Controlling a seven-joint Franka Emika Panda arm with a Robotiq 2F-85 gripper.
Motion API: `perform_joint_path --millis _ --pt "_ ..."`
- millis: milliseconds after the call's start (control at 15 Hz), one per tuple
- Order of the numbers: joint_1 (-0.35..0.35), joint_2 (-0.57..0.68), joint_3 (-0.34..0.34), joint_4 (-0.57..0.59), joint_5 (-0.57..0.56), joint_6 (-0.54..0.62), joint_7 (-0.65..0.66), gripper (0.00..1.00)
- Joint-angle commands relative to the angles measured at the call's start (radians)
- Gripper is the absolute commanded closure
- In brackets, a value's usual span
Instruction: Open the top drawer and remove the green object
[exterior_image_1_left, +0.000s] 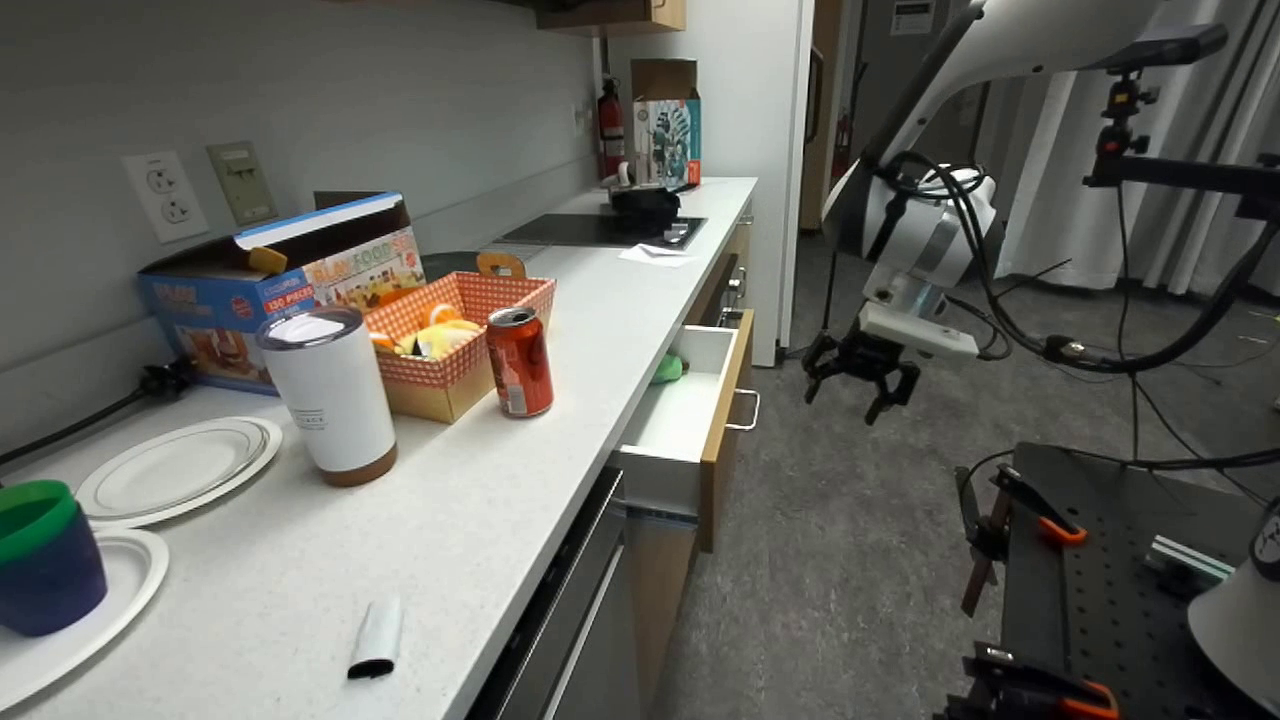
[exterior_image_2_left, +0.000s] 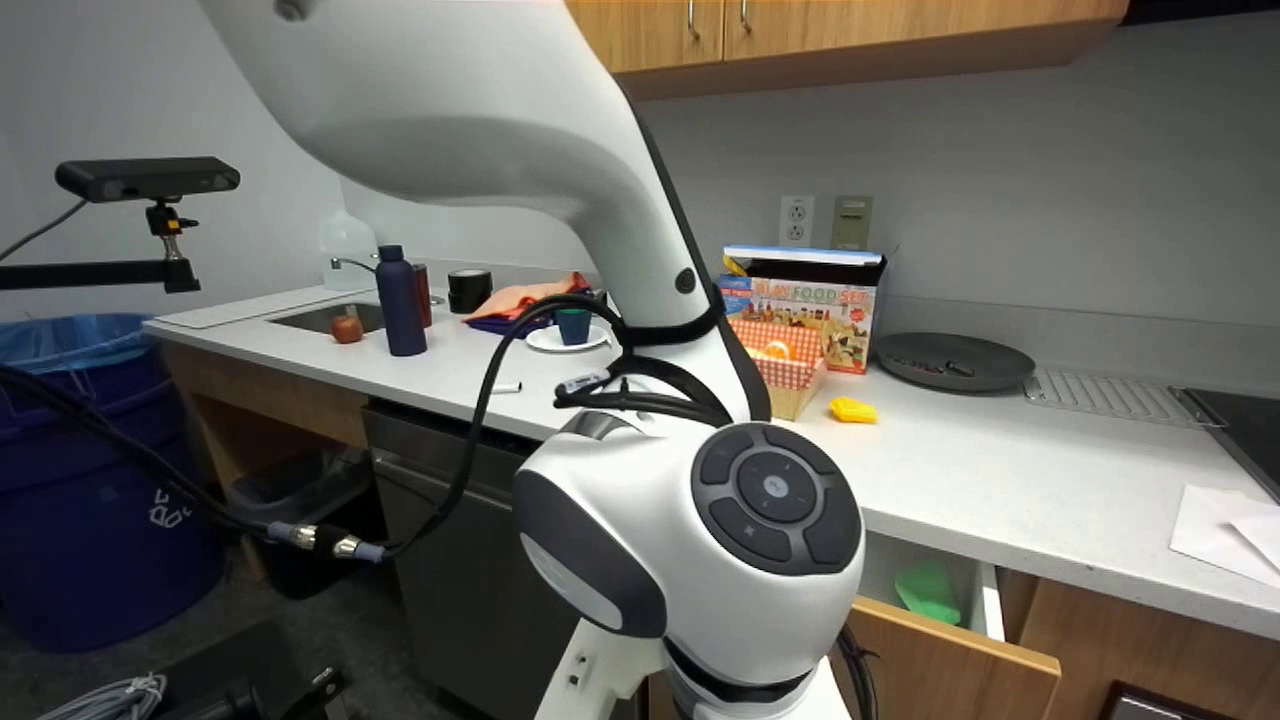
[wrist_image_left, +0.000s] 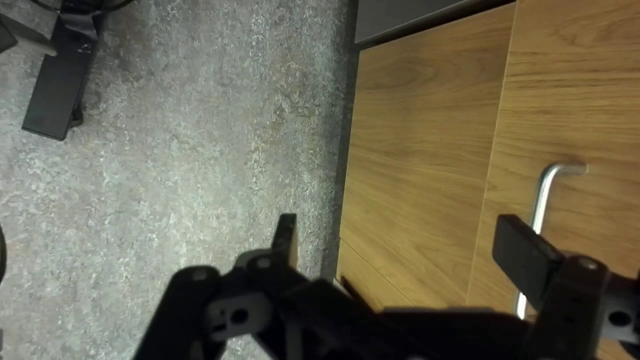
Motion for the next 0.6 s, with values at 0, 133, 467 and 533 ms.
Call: perform_joint_path --millis 0,133,467,533 --pt "0.033 -0.155 -0.005 -0.101 -0.059 0.060 0.024 0.00" --pt "0.063 -0.201 -0.011 -0.119 -0.171 0.092 0.085 0.00" --pt "0.083 -0.221 -0.009 -0.037 -0.424 0.114 0.178 0.00" --pt "0.081 -0.213 -0.004 -0.003 -0.433 0.108 0.171 0.00"
